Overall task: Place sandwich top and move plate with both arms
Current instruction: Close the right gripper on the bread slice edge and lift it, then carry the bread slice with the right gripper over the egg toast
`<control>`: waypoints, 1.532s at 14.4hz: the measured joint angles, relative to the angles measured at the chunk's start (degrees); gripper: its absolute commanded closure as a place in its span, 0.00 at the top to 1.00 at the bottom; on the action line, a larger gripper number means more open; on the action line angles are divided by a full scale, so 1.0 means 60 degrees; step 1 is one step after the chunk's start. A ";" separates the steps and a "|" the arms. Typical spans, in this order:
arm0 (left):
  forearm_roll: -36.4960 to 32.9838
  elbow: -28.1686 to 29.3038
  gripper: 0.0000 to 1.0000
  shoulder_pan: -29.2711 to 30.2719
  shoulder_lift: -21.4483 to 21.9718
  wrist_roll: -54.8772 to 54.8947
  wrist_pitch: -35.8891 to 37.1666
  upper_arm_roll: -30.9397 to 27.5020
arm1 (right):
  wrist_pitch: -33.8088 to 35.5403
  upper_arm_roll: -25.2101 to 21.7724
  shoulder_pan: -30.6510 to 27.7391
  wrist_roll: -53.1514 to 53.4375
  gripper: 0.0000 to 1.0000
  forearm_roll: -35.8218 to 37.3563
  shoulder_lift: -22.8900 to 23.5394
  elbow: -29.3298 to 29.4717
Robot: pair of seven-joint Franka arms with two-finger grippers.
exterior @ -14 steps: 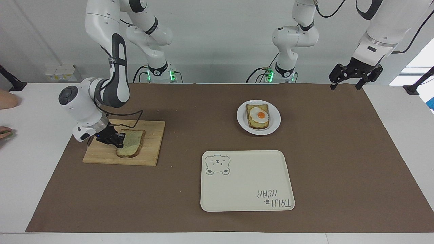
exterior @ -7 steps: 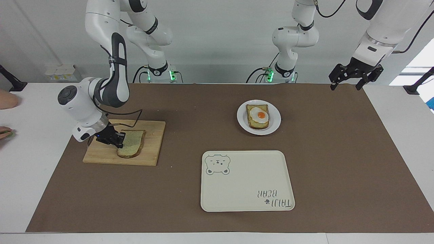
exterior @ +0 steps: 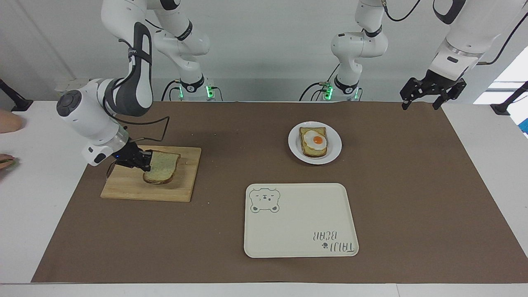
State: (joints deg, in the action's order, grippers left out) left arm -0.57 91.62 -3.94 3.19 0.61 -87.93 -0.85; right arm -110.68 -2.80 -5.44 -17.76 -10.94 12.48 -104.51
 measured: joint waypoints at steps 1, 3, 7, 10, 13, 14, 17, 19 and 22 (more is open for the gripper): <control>0.0000 0.0000 1.00 0.0000 0.0000 0.0000 0.0000 0.0000 | 0.0418 0.0082 0.0004 0.0043 0.00 -0.0003 -0.0090 0.0160; 0.0000 0.0000 1.00 0.0000 0.0000 0.0000 0.0000 0.0000 | 0.0945 0.0334 0.0009 0.0146 0.00 -0.0302 -0.0200 0.0332; 0.0000 0.0000 1.00 0.0000 0.0000 0.0000 0.0000 0.0000 | 0.1189 0.0800 0.0340 0.0510 0.00 -0.0717 -0.0227 0.0368; 0.0000 0.0000 1.00 0.0000 0.0000 0.0000 0.0000 0.0000 | 0.1200 0.0888 0.1128 0.0830 0.00 -0.1020 -0.0227 0.0365; 0.0000 0.0000 1.00 0.0000 0.0000 -0.0009 0.0000 0.0001 | 0.1187 0.0917 0.2084 0.2176 0.00 -0.1691 -0.0236 0.0368; 0.0000 0.0000 1.00 0.0000 0.0000 -0.0009 0.0000 0.0002 | 0.1160 0.0925 0.2444 0.2661 0.00 -0.1786 -0.0241 0.0370; 0.0000 0.0000 1.00 0.0000 0.0000 -0.0009 0.0000 0.0003 | 0.0877 0.0944 0.3515 0.3848 0.00 -0.1846 -0.0239 0.0347; 0.0000 0.0000 1.00 0.0002 0.0000 -0.0010 0.0005 -0.0002 | 0.0702 0.0958 0.3921 0.4497 0.00 -0.2207 -0.0239 0.0338; 0.0000 0.0000 1.00 0.0113 0.0000 -0.0015 0.0014 -0.0021 | 0.0168 0.0975 0.4591 0.5325 0.00 -0.2805 -0.0206 0.0282</control>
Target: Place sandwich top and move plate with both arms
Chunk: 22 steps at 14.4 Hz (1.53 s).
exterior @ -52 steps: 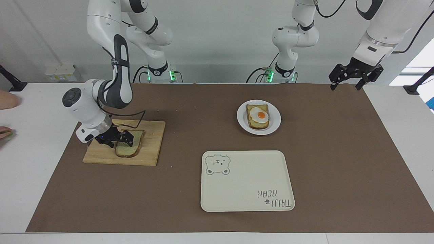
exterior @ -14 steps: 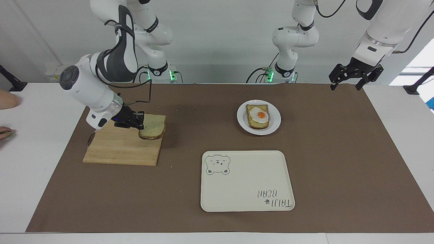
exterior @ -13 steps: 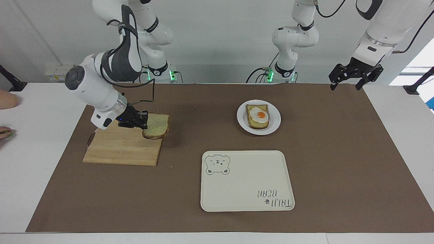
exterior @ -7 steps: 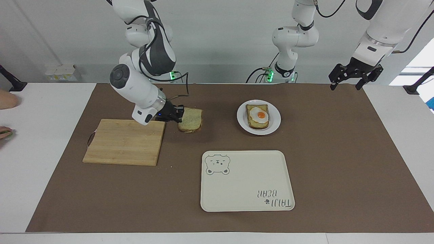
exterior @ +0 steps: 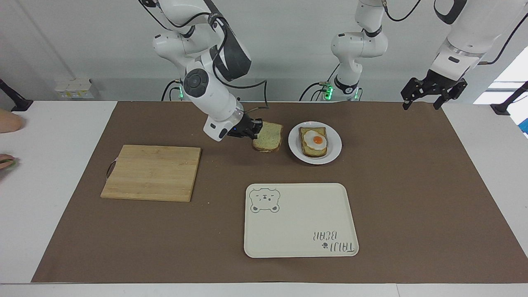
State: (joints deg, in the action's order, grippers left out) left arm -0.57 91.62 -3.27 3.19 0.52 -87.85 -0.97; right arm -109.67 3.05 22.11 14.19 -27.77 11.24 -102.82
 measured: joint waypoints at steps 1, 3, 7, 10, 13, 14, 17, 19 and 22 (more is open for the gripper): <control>0.0000 0.0000 1.00 0.0013 0.0000 0.0000 0.0002 -0.0017 | -0.0281 0.0006 0.0326 0.0305 0.00 -0.0118 0.0033 -0.0047; 0.0000 0.0000 1.00 0.0014 0.0000 0.0001 0.0003 -0.0013 | -0.0802 0.0015 0.0934 0.0622 0.00 -0.0587 0.0102 -0.0115; 0.0000 0.0000 1.00 0.0014 0.0000 0.0004 0.0003 0.0020 | -0.1649 0.0017 0.1558 0.0718 0.00 -0.0813 0.0138 -0.0148; 0.0000 0.0000 1.00 0.0014 0.0000 0.0004 0.0003 0.0017 | -0.2081 0.0016 0.1982 0.0638 0.00 -0.0813 0.0307 -0.0171; 0.0020 0.0000 1.00 0.0014 0.0000 0.0004 0.0003 0.0013 | -0.3062 0.0021 0.2646 0.0499 0.00 -0.0814 0.0921 -0.0224; 0.0046 0.0000 1.00 0.0014 0.0000 0.0004 0.0003 0.0013 | -0.3345 0.0020 0.2824 0.0439 0.00 -0.0814 0.1137 -0.0231; 0.0116 0.0002 1.00 0.0014 0.0000 0.0003 0.0003 0.0013 | -0.3835 0.0021 0.3216 0.0341 0.00 -0.0814 0.1602 -0.0236; 0.0218 0.0047 1.00 0.0023 0.0001 -0.0007 0.0004 -0.0007 | -0.3878 0.0019 0.3357 0.0338 0.00 -0.0814 0.1715 -0.0242; 0.0513 0.0344 1.00 0.0126 0.0024 0.0001 0.0007 -0.0018 | -0.4063 -0.0002 0.3382 0.0333 0.00 -0.0814 0.1801 -0.0248</control>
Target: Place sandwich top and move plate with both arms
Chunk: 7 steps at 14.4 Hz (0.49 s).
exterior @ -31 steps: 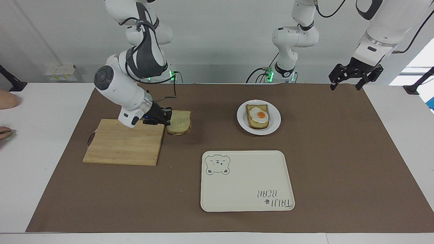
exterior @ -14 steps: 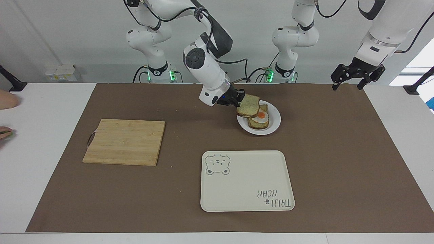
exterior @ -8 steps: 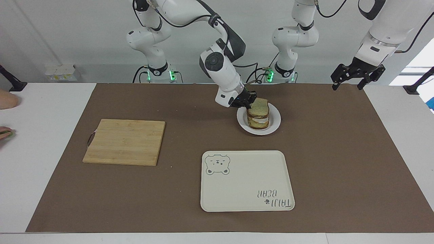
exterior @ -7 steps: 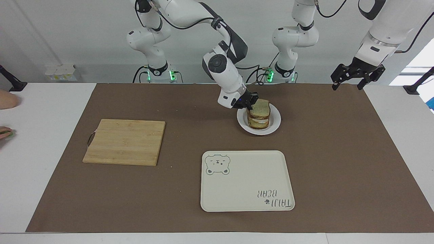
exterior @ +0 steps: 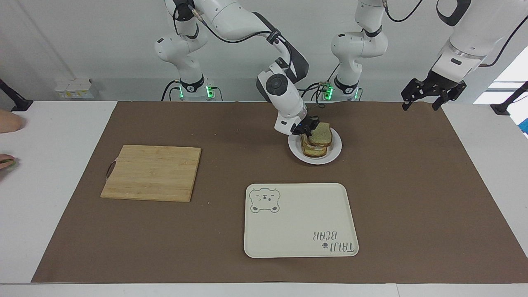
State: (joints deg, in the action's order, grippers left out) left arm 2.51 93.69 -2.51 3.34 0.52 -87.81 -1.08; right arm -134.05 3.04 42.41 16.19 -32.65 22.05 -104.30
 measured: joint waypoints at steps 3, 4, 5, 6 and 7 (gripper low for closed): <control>0.0586 0.0464 1.00 0.0004 0.0043 0.0495 -0.0068 0.0007 | -0.0007 -0.0070 -0.0029 -0.0090 0.59 0.0000 0.0019 0.0000; 0.0888 0.0678 1.00 0.0011 0.0055 0.0834 -0.0141 0.0004 | -0.0006 -0.0088 -0.0085 -0.0107 1.00 0.0000 0.0024 0.0000; 0.1168 0.0935 1.00 0.0048 0.0059 0.1191 -0.0298 0.0002 | 0.0001 -0.0096 -0.0166 -0.0123 1.00 0.0000 0.0031 0.0000; 0.1393 0.1221 1.00 0.0124 0.0059 0.1554 -0.0491 -0.0001 | 0.0006 -0.0101 -0.0235 -0.0156 1.00 0.0000 0.0036 -0.0001; 0.1638 0.1510 1.00 0.0214 0.0056 0.1914 -0.0633 -0.0009 | 0.0006 -0.0102 -0.0265 -0.0169 1.00 0.0000 0.0035 0.0000</control>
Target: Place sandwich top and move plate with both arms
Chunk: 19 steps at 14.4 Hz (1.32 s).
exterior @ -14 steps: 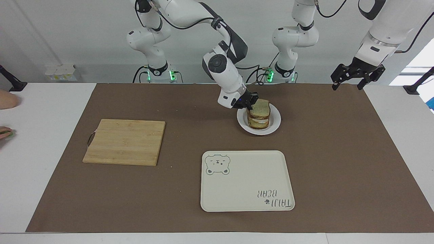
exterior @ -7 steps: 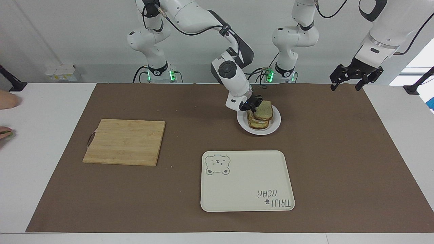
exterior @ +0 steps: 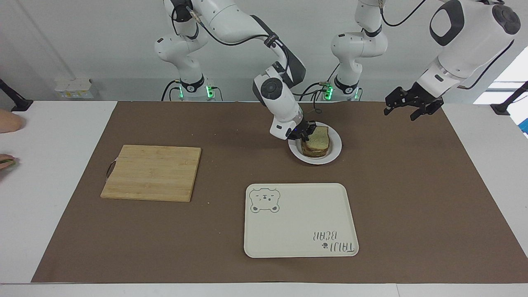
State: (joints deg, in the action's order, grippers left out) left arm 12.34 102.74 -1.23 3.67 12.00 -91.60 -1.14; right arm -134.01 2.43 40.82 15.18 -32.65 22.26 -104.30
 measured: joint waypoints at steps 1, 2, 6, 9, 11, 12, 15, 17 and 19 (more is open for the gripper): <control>0.0289 0.0252 1.00 0.0090 0.0002 0.0273 -0.0088 -0.0003 | 0.0000 -0.0001 -0.0001 -0.0002 1.00 0.0000 0.0000 0.0004; 0.0590 0.0505 1.00 0.0169 0.0007 0.0486 -0.0186 -0.0006 | -0.0001 -0.0002 -0.0002 -0.0003 1.00 0.0000 -0.0001 0.0021; 0.1609 0.1807 1.00 0.0243 0.0028 0.1201 -0.0979 0.0006 | -0.0002 -0.0081 -0.0006 -0.0026 1.00 0.0109 -0.0099 0.0152; 0.2329 0.2837 1.00 0.0256 0.0032 0.1644 -0.1724 0.0009 | 0.0560 -0.0140 -0.0305 -0.0079 1.00 0.1864 -0.0623 0.0187; 0.3115 0.3724 1.00 0.0345 0.0028 0.2485 -0.2412 0.0000 | 0.1221 -0.0144 -0.0774 -0.0079 1.00 0.3121 -0.1157 0.0202; 0.3448 0.4154 1.00 0.0409 0.0024 0.2924 -0.2699 -0.0003 | 0.1425 -0.0149 -0.1052 -0.0079 1.00 0.3367 -0.1376 0.0203; 0.4514 0.5246 0.92 0.0530 0.0023 0.4074 -0.3353 -0.0014 | 0.1564 -0.0169 -0.1942 -0.0179 1.00 0.3541 -0.1709 0.0202; 0.5236 0.5893 0.80 0.0617 0.0020 0.5004 -0.3791 -0.0014 | 0.1561 -0.0185 -0.2381 -0.0243 1.00 0.4007 -0.1756 0.0212; 0.5496 0.6377 0.63 0.0669 0.0020 0.5501 -0.4107 -0.0019 | 0.1560 -0.0191 -0.2623 -0.0244 1.00 0.4958 -0.1891 0.0250</control>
State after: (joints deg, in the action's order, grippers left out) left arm 45.31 141.01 2.79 3.80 45.01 -116.24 -1.25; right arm -124.65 1.28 25.08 13.72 -2.90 10.92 -102.80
